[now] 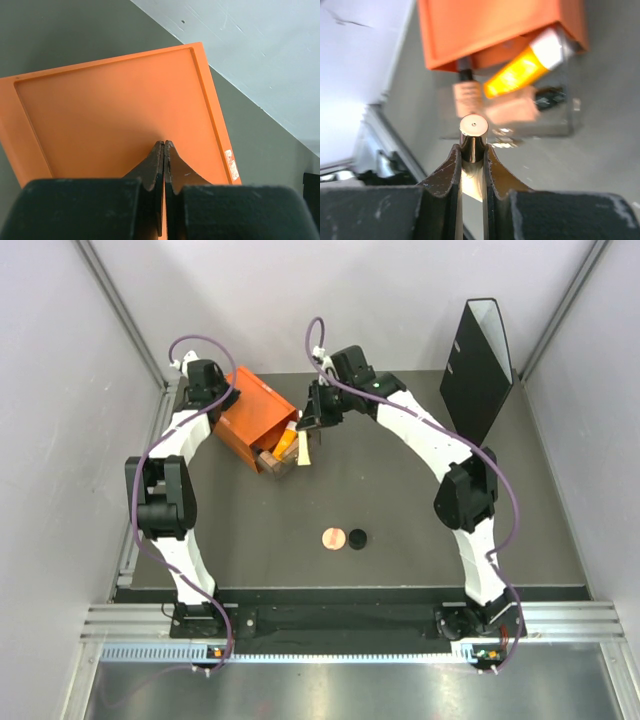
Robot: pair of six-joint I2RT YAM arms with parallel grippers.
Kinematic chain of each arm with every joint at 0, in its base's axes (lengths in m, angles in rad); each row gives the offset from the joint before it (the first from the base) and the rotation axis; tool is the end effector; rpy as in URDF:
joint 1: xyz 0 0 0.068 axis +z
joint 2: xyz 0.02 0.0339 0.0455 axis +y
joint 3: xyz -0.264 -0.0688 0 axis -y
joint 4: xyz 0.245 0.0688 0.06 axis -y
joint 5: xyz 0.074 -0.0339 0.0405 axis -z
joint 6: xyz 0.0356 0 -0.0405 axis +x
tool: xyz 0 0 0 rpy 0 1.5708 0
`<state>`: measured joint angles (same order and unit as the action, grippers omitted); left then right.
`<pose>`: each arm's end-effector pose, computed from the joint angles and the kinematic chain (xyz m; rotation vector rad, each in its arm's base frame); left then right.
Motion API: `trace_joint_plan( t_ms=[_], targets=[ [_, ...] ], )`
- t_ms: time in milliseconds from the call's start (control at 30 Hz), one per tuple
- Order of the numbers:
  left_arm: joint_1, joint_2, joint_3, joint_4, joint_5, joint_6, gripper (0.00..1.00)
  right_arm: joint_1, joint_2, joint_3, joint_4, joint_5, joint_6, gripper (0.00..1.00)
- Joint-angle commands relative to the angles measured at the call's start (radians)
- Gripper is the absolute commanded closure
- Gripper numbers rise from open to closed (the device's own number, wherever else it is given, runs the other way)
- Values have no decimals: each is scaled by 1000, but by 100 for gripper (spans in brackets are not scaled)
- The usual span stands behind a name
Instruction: Organize the makeup
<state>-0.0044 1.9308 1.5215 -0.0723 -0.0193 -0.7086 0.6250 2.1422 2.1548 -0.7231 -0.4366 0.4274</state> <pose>0.4588 -0.0013 0.2674 -0.7284 1.9473 -0.4207 0.3866 0.2975 0.3293 -0.4822 2.3760 1.0185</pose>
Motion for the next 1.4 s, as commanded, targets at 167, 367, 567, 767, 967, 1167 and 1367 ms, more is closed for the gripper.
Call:
trace_joint_plan(
  t_ms=[167, 367, 567, 767, 967, 1167, 1367],
  targets=[
    [-3, 66, -83, -210, -4, 20, 100, -48, 67, 12, 322, -227, 334, 100],
    [-3, 63, -84, -212, -7, 24, 100, -54, 87, -29, 501, -231, 545, 100],
    [-3, 63, -89, -213, -10, 31, 100, -56, 99, -35, 490, -168, 669, 100],
    [7, 65, -89, -208, -11, 27, 100, -53, 84, -119, 442, -162, 790, 100],
    [24, 62, -93, -205, -16, 28, 100, -53, 74, -176, 436, -162, 832, 98],
    [26, 60, -103, -202, -11, 26, 100, -53, 77, -176, 444, -142, 846, 92],
    [27, 57, -104, -202, -14, 28, 100, -48, 97, -161, 438, -152, 847, 70]
  ],
)
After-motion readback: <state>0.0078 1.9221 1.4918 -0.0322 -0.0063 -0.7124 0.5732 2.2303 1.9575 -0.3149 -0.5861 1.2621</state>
